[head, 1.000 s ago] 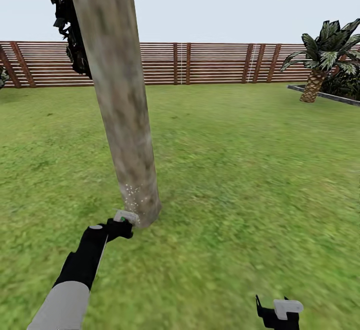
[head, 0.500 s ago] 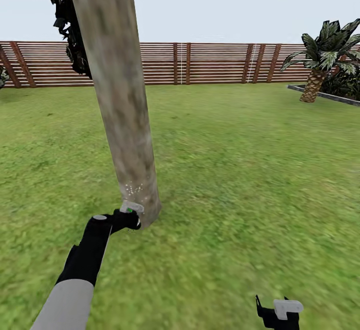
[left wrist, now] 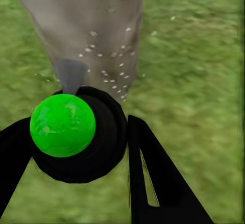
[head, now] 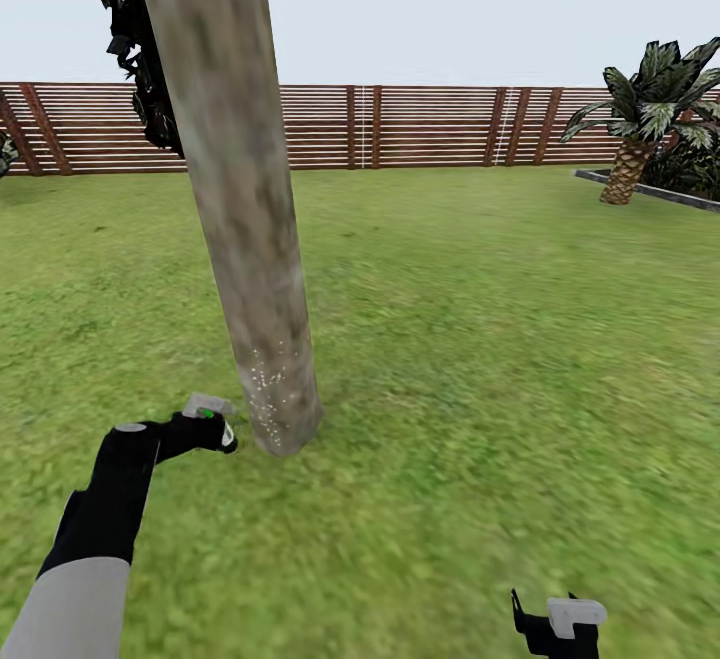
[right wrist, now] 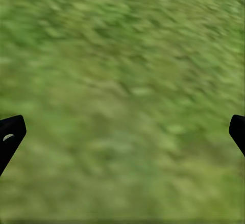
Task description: In the garden, pick up the pesticide atomizer on the floor and spray pesticide onto both trees until each tree trunk is fully covered.
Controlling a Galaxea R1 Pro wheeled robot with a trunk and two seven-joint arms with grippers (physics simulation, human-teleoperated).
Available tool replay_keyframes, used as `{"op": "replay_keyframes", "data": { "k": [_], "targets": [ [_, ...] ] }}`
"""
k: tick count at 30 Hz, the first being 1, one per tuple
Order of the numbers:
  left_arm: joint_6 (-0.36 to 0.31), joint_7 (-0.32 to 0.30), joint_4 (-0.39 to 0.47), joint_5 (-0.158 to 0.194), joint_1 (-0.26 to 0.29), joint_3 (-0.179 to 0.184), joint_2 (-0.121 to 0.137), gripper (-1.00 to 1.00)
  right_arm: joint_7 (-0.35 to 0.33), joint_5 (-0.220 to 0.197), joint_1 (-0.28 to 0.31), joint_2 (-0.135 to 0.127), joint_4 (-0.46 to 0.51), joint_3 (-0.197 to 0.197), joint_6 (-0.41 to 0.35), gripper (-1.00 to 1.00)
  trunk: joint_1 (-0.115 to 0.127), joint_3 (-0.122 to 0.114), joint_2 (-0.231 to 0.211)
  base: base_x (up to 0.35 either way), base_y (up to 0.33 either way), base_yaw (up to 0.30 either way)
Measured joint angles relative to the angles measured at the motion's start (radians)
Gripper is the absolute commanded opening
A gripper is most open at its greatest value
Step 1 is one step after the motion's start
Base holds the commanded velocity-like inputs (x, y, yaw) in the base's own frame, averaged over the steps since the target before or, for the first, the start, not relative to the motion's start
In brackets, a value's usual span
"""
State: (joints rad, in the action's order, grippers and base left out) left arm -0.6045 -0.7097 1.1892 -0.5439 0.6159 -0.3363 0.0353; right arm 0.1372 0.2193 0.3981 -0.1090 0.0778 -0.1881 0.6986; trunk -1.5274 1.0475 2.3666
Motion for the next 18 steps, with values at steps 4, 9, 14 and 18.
{"op": "replay_keyframes", "data": {
  "k": [4,9,14,18],
  "targets": [
    [-0.034,-0.001,0.031,0.004,0.0,0.049,-0.057,-1.0,0.0,0.0,0.0,0.0,0.0,0.0,0.0,1.0,0.0,0.0,0.0,0.0,0.0,0.0],
    [-0.103,-0.003,0.124,-0.008,0.001,0.082,-0.039,-1.0,0.0,0.0,0.0,0.0,0.0,0.0,0.0,1.0,0.0,0.0,0.0,0.0,0.0,0.0],
    [-0.109,-0.002,0.123,-0.005,0.027,0.029,0.042,-1.0,0.0,0.0,0.0,0.0,0.0,0.0,0.0,1.0,0.0,0.0,0.0,0.0,0.0,0.0],
    [-0.11,0.001,0.123,-0.005,0.028,0.004,0.044,-1.0,0.0,0.0,0.0,0.0,0.0,0.0,0.0,1.0,0.0,0.0,0.0,0.0,0.0,0.0]
  ]
}}
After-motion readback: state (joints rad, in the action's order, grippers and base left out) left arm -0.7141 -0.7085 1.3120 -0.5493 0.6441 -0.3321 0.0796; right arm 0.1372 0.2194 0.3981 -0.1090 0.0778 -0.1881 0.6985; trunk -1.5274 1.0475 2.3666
